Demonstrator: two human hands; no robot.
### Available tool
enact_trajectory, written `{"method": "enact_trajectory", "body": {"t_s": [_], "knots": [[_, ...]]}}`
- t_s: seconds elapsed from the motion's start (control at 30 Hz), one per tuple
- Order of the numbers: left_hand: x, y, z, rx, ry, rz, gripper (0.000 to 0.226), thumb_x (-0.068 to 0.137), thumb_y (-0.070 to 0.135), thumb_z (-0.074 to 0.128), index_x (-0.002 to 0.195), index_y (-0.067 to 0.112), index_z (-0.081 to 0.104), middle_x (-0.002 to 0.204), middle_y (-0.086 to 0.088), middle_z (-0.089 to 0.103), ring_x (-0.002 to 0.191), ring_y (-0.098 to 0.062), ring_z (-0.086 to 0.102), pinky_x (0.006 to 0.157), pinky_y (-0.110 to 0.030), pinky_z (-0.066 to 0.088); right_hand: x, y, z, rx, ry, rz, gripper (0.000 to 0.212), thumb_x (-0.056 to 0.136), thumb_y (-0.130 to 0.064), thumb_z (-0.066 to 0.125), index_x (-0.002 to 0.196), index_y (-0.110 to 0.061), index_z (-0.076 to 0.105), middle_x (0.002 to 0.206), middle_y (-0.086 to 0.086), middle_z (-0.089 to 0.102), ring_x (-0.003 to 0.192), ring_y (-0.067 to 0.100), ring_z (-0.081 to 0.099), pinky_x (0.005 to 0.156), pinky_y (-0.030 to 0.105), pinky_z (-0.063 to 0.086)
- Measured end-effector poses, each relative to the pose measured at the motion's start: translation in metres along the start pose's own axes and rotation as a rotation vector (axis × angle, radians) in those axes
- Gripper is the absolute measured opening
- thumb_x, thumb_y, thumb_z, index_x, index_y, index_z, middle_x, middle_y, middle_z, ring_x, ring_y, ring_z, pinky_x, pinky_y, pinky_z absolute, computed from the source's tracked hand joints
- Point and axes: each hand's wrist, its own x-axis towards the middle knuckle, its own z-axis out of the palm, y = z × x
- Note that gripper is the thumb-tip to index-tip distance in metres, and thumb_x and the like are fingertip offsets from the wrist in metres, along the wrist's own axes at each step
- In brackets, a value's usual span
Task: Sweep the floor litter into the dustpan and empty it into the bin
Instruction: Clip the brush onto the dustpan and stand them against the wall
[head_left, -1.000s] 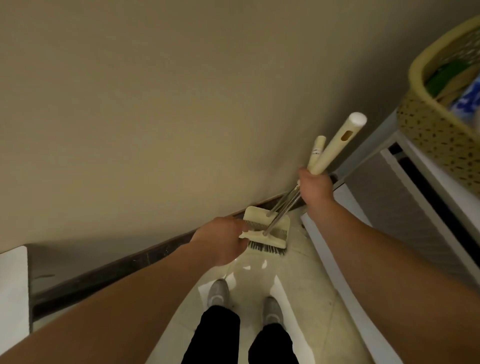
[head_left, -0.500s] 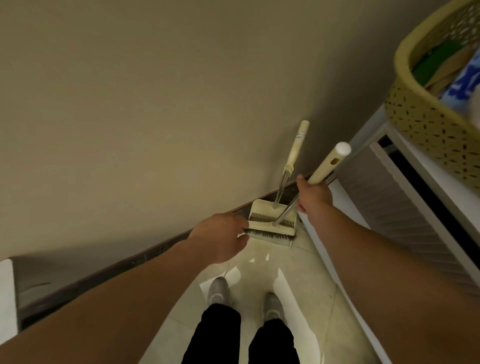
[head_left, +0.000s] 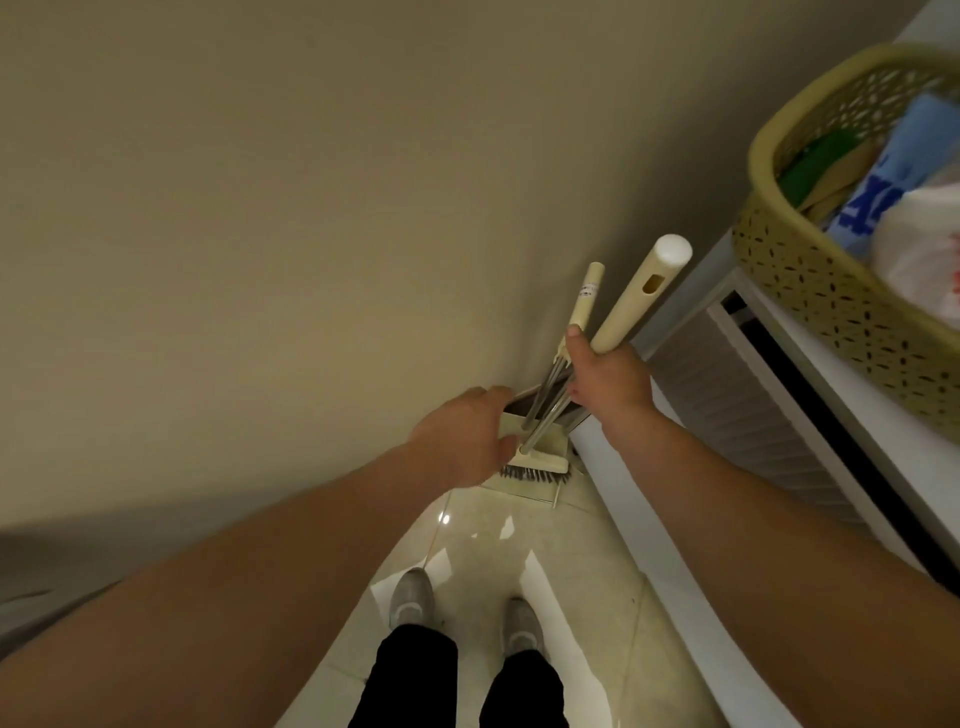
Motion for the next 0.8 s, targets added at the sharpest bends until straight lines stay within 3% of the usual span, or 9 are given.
{"method": "enact_trajectory", "body": {"t_s": [0.13, 0.23, 0.4, 0.47, 0.57, 0.7, 0.8], "knots": [[0.044, 0.013, -0.006, -0.068, 0.015, 0.039, 0.082, 0.093, 0.04, 0.065, 0.159, 0.02, 0.021, 0.137, -0.015, 0.055, 0.12, -0.031, 0.058, 0.096, -0.037, 0.049, 0.014, -0.003, -0.012, 0.036, -0.003, -0.022, 0.081, 0.066, -0.079, 0.056, 0.122, -0.021, 0.06, 0.105, 0.003, 0.072, 0.096, 0.027, 0.072, 0.084, 0.052, 0.061], [0.07, 0.022, -0.003, -0.097, 0.015, 0.033, 0.089, 0.092, 0.043, 0.068, 0.16, 0.018, 0.016, 0.139, -0.018, 0.052, 0.125, -0.033, 0.054, 0.094, -0.036, 0.044, 0.014, -0.004, -0.016, -0.053, -0.05, -0.06, 0.075, 0.067, -0.077, 0.054, 0.119, -0.024, 0.066, 0.106, -0.001, 0.073, 0.099, 0.024, 0.071, 0.089, 0.049, 0.059], [0.083, 0.03, 0.01, -0.143, 0.019, 0.071, 0.078, 0.088, 0.042, 0.073, 0.148, 0.009, 0.036, 0.134, -0.016, 0.056, 0.119, -0.031, 0.058, 0.093, -0.038, 0.048, 0.013, -0.005, -0.011, -0.111, -0.009, -0.071, 0.058, 0.083, -0.065, 0.062, 0.118, -0.02, 0.066, 0.109, 0.002, 0.073, 0.101, 0.024, 0.07, 0.091, 0.046, 0.058], [0.09, 0.028, 0.013, -0.182, 0.025, 0.064, 0.08, 0.086, 0.045, 0.075, 0.146, 0.006, 0.039, 0.133, -0.017, 0.057, 0.118, -0.031, 0.059, 0.093, -0.039, 0.049, 0.015, -0.01, -0.004, -0.128, 0.002, -0.058, 0.062, 0.082, -0.067, 0.062, 0.121, -0.019, 0.065, 0.11, 0.002, 0.073, 0.101, 0.024, 0.07, 0.09, 0.046, 0.058], [0.11, 0.022, 0.012, -0.224, -0.01, 0.068, 0.086, 0.082, 0.049, 0.078, 0.148, 0.013, 0.038, 0.129, -0.012, 0.06, 0.113, -0.028, 0.062, 0.084, -0.033, 0.049, 0.024, -0.016, 0.009, -0.13, -0.009, -0.009, 0.072, 0.074, -0.074, 0.061, 0.12, -0.018, 0.066, 0.105, 0.003, 0.074, 0.096, 0.025, 0.071, 0.085, 0.045, 0.06], [0.152, 0.022, 0.001, -0.279, -0.116, 0.205, 0.075, 0.081, 0.035, 0.083, 0.143, 0.018, 0.045, 0.118, 0.003, 0.061, 0.107, -0.014, 0.061, 0.081, -0.026, 0.041, 0.05, -0.017, 0.018, -0.105, 0.056, 0.011, 0.064, 0.087, -0.063, 0.062, 0.126, -0.012, 0.062, 0.11, 0.01, 0.072, 0.101, 0.028, 0.069, 0.088, 0.044, 0.059], [0.172, 0.022, 0.002, -0.206, -0.147, 0.266, 0.065, 0.083, 0.035, 0.081, 0.139, 0.019, 0.051, 0.111, 0.004, 0.064, 0.095, -0.011, 0.06, 0.077, -0.026, 0.042, 0.06, -0.012, 0.018, -0.078, 0.093, 0.034, 0.06, 0.089, -0.058, 0.064, 0.128, -0.013, 0.061, 0.112, 0.008, 0.071, 0.102, 0.027, 0.069, 0.089, 0.044, 0.058]]}}
